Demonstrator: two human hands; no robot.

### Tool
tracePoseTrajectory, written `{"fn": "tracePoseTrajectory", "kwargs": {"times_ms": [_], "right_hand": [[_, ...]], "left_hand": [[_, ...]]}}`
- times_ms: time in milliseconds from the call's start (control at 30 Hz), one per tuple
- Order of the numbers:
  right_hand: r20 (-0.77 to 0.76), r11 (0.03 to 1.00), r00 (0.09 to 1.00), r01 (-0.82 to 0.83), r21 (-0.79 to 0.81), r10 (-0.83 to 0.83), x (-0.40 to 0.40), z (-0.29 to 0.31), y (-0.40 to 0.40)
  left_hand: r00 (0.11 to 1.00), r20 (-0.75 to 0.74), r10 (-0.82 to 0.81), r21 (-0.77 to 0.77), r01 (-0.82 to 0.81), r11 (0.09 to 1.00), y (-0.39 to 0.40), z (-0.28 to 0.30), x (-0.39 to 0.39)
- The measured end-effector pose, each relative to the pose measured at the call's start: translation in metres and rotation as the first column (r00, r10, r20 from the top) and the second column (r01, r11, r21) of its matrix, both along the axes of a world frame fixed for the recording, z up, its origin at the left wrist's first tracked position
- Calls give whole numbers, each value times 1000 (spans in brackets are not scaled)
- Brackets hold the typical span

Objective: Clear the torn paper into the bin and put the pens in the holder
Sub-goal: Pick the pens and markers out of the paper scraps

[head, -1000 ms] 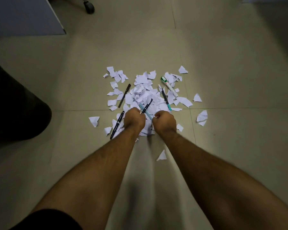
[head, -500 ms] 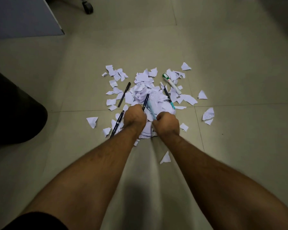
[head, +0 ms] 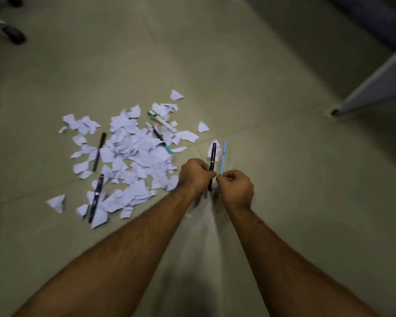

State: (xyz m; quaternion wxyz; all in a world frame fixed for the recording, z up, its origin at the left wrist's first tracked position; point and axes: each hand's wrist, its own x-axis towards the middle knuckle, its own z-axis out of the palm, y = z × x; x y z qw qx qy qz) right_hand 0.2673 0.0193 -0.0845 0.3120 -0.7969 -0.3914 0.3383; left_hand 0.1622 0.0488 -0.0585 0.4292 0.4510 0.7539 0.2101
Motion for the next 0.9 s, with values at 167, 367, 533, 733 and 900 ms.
{"fn": "tracePoseTrajectory", "kwargs": {"times_ms": [167,367,533,733,900], "right_hand": [[108,994,992,72,-79,-63,65,-20,-28],[164,987,984,94,-131,-72,87,-35,-41],[166,986,982,109,-126,-87,82,-33,-41],[187,988,976,84,127,-107,39,-28,-23],[101,979,987,-139,149,124,-23,-18,22]], "left_hand": [[998,-23,-56,-92,54,994,-13,-33,63],[994,-58,-97,-73,93,993,-18,-46,87],[994,-72,-84,-43,81,996,-17,-48,86],[994,-93,60,129,-48,991,4,-51,35],[942,-174,286,161,-259,952,33,-36,-31]]}}
